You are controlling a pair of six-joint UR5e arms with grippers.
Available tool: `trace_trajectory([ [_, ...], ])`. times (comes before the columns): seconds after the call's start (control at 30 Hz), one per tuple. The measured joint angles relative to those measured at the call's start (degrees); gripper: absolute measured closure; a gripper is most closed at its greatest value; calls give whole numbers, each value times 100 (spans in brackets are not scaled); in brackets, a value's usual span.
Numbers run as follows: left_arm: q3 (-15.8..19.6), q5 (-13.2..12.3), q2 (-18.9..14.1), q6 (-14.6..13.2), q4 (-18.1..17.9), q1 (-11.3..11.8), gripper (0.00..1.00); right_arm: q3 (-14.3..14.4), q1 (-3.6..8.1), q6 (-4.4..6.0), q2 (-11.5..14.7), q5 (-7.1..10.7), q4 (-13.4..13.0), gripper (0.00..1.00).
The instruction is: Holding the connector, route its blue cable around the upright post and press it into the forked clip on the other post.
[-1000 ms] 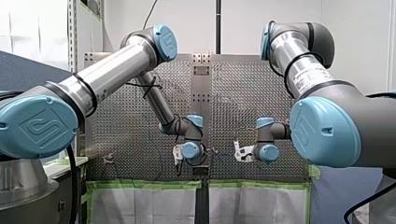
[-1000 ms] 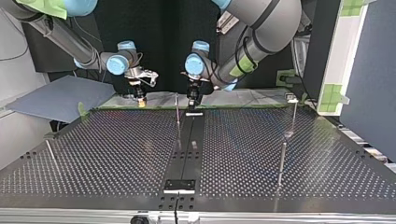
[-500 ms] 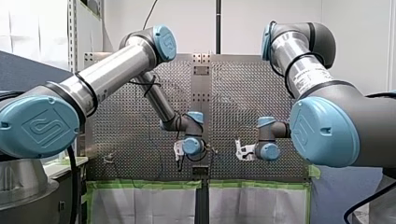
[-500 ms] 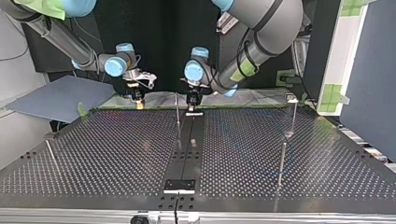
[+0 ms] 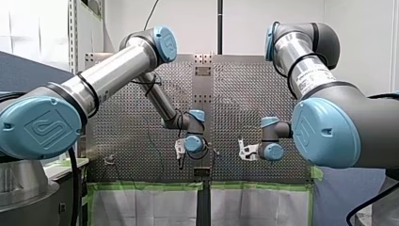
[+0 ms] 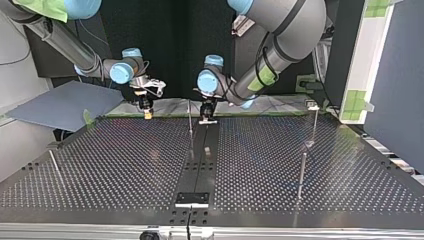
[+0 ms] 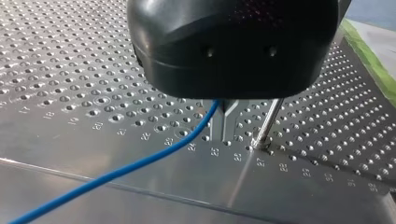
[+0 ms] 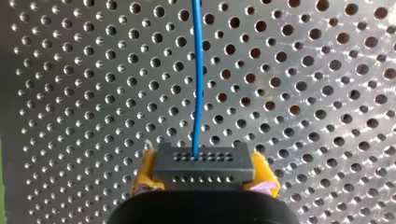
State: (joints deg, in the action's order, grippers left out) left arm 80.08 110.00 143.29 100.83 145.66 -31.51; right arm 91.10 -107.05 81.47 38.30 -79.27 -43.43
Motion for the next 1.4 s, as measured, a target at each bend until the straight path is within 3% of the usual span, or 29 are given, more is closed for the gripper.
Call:
trace_trajectory([
  [0.57, -48, -44, 0, 2, 69, 37, 98, -16, 20, 6, -1, 20, 0, 100],
  [0.67, -49, -62, 0, 3, 73, 38, 85, -17, 21, 2, 0, 23, 7, 100],
  [0.7, -48, -78, 0, 2, 74, 38, 69, -16, 22, 0, -1, 24, 12, 100],
  [0.73, -48, -101, 0, 1, 75, 38, 69, -16, 22, -2, 0, 24, 17, 100],
  [0.77, -48, -113, 0, 0, 76, 40, 47, -16, 22, -3, -1, 24, 19, 100],
  [0.8, -48, -119, 0, -1, 76, 42, 32, -17, 22, -4, -1, 26, 23, 100],
  [0.83, -48, -114, 0, 0, 79, 44, 32, -16, 22, -7, -1, 28, 29, 100],
  [0.87, -48, -99, 0, 2, 81, 44, 11, -16, 22, -10, -1, 29, 35, 100],
  [0.9, -48, -73, 0, 6, 87, 44, 0, -17, 22, -13, 0, 30, 41, 100],
  [1.2, -47, 42, 0, -1, 275, 59, 0, -17, 22, -24, 0, 33, 61, 100],
  [1.4, -30, 82, -1, -205, 528, 28, 0, -17, 26, -24, -1, 33, 71, 100],
])
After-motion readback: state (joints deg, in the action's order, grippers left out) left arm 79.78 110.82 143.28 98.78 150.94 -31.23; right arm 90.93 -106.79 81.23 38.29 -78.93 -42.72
